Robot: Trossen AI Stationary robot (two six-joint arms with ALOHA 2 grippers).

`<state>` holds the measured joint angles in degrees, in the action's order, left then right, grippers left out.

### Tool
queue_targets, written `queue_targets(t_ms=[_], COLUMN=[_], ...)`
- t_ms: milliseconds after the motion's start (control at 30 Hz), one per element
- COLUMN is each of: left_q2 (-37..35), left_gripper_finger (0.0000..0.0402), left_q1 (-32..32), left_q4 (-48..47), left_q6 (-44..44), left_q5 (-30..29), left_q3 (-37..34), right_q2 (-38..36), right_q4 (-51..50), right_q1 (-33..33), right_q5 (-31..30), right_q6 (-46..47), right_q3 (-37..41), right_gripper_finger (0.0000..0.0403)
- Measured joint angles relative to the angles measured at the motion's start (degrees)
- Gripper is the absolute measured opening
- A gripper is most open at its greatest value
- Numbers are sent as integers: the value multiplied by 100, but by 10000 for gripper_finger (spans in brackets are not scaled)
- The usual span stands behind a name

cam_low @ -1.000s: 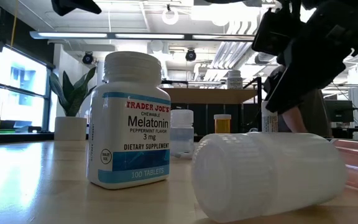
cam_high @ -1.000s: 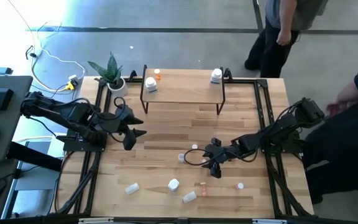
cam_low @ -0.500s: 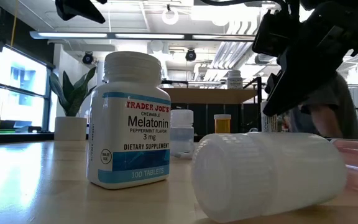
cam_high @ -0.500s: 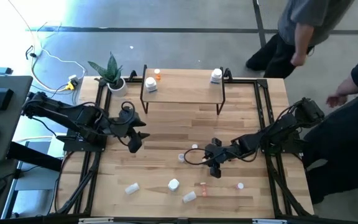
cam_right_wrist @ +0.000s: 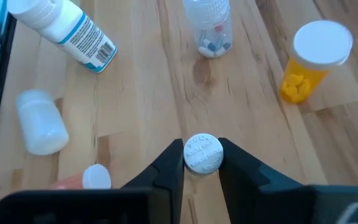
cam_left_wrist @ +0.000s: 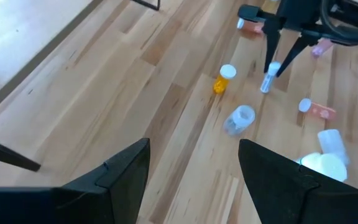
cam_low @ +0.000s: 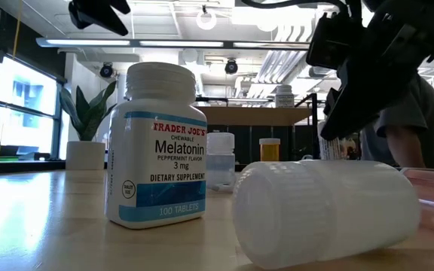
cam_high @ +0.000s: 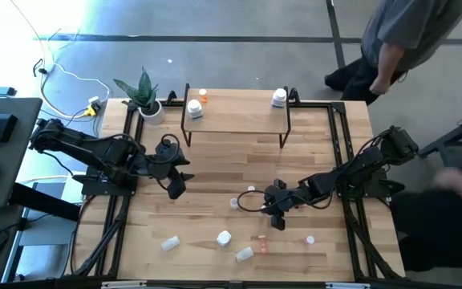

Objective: Pick and place medicine bottles onto shelf by color
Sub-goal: Put the right white pill bottle on the shelf

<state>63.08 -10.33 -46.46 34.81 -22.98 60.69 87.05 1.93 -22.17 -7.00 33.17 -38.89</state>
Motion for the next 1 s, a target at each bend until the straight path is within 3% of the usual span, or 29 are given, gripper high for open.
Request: queue_targets(t_ms=[700,1000], left_q2=[-3,-3], left_gripper_finger=[236,236], left_q1=[0,0], left_q4=[0,-2], left_q6=[-48,-49], left_q5=[-15,-15], left_q3=[0,0], right_q2=[-105,-578], right_q4=[53,-116], right_q1=[-62,-164], right_q5=[141,-73], right_q6=[470,605], right_q3=[-11,-13], right_gripper_finger=[67,67])
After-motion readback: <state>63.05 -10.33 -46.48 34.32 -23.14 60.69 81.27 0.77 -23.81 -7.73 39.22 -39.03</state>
